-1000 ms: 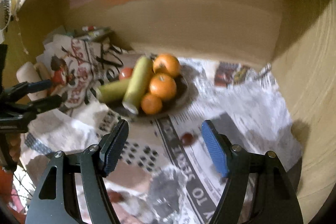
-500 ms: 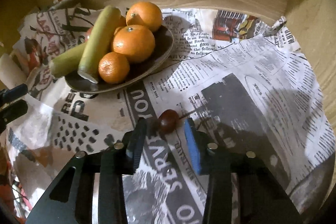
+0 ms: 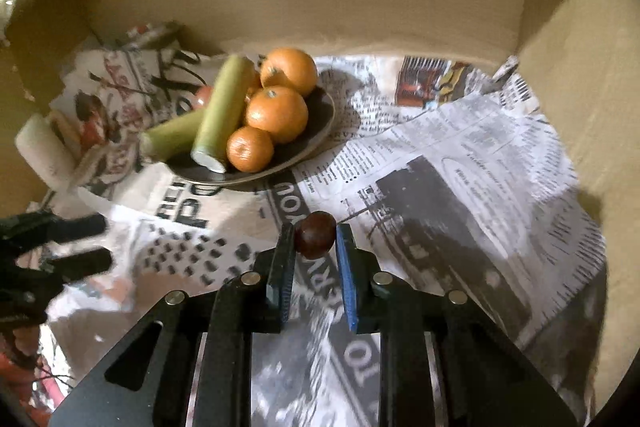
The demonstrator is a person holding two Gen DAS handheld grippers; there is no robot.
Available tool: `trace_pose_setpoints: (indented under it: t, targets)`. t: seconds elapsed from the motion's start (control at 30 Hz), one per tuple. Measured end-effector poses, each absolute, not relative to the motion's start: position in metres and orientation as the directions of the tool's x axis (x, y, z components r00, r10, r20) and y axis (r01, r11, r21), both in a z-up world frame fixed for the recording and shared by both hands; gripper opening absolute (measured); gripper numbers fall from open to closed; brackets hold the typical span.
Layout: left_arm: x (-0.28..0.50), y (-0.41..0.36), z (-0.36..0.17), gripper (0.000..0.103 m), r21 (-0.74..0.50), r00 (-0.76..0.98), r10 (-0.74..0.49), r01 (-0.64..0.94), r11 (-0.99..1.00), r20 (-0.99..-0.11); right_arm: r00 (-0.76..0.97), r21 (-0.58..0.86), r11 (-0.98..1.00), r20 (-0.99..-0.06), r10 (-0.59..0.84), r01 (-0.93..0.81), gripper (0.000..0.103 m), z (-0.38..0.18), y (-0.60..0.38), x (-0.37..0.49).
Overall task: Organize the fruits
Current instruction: 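Carry the cherry tomato to the dark plate and open the right tool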
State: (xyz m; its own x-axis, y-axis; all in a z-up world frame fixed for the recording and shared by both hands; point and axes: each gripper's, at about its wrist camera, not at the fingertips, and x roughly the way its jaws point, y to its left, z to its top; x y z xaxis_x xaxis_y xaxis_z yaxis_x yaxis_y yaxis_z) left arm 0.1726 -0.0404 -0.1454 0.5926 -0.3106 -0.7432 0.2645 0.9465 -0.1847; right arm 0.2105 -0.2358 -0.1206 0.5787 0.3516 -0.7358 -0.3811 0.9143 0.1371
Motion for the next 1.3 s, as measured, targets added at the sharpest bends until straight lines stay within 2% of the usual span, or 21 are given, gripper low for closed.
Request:
trace_pose_setpoints:
  t: [0.37, 0.63, 0.93, 1.3]
  targets:
    - [0.146, -0.091, -0.159, 0.031, -0.181, 0.521, -0.358, 0.359, 0.916, -0.775, 0.622, 0.153, 0.897, -0.672, 0.402, -0.414, 0.019, -0.102, -0.243, 0.161]
    - [0.150, -0.110, -0.183, 0.017, -0.160, 0.481, -0.332, 0.363, 0.918, -0.811, 0.617, 0.177, 0.893, -0.666, 0.419, -0.414, 0.019, -0.104, -0.250, 0.152]
    - [0.161, -0.090, -0.172, 0.016, -0.206, 0.506, -0.356, 0.329, 0.922, -0.786, 0.607, 0.192, 0.884, -0.664, 0.436, -0.426, 0.019, -0.105, -0.241, 0.164]
    - [0.201, -0.035, -0.129, 0.016, -0.182, 0.619, -0.300, 0.248, 0.952, -0.726, 0.592, 0.168, 0.861, -0.662, 0.460, -0.481, 0.019, -0.096, -0.202, 0.201]
